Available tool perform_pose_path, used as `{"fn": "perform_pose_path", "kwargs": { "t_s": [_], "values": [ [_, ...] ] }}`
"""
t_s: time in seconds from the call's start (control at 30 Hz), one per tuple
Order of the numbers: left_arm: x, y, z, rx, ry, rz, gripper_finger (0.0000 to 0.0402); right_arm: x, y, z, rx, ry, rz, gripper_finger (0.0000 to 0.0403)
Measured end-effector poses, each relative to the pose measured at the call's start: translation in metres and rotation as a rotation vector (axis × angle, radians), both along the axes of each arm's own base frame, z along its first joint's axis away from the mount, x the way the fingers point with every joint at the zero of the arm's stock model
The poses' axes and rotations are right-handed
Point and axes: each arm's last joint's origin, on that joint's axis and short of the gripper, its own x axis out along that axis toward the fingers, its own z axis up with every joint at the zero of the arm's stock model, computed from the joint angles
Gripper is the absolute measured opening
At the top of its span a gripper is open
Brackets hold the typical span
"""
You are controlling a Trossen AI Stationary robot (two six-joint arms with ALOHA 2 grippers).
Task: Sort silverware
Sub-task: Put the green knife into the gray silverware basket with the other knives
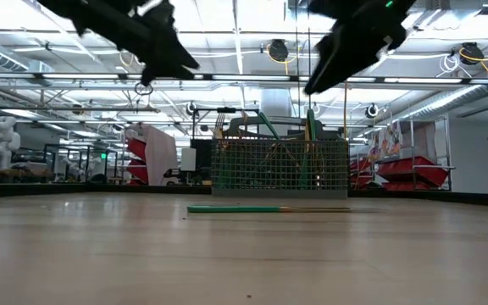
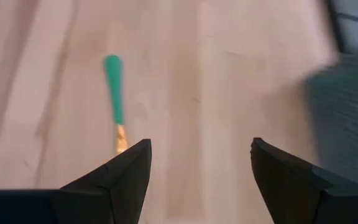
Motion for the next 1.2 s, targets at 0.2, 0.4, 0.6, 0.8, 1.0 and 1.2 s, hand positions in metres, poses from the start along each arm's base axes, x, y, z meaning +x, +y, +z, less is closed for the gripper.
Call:
{"fn": "perform_pose_path", "kwargs": {
  "t_s": [0.2,0.4,0.6,0.8,1.0,1.2],
  "values": [
    [-0.026,-0.034,0.012,-0.046,0.065,0.013,0.0156,0.042,-0.007,-0.048,0.074,0.086,0.135,0.0260],
    [-0.038,-0.054,0.013,-0.134,0.101,0.029,0.0156,0.064,-0.005,-0.083,0.077,0.234,0.265,0.0260],
    [-0.038,-0.067,0.007,-0.192,0.161,-0.009,0.0156,0.093,0.003,-0.087,0.087,0.324,0.370,0.0260],
    [-0.040,-0.073,0.001,-0.209,0.228,0.009,0.0155,0.120,0.013,-0.094,0.055,0.371,0.433,0.0260],
    [-0.043,-0.073,-0.003,-0.243,0.273,0.028,0.0155,0.127,0.015,-0.129,0.080,0.500,0.415,0.0260],
    [-0.043,-0.073,-0.003,-0.240,0.272,0.034,0.0155,0.128,0.016,-0.153,0.095,0.571,0.326,0.0206]
  ]
}}
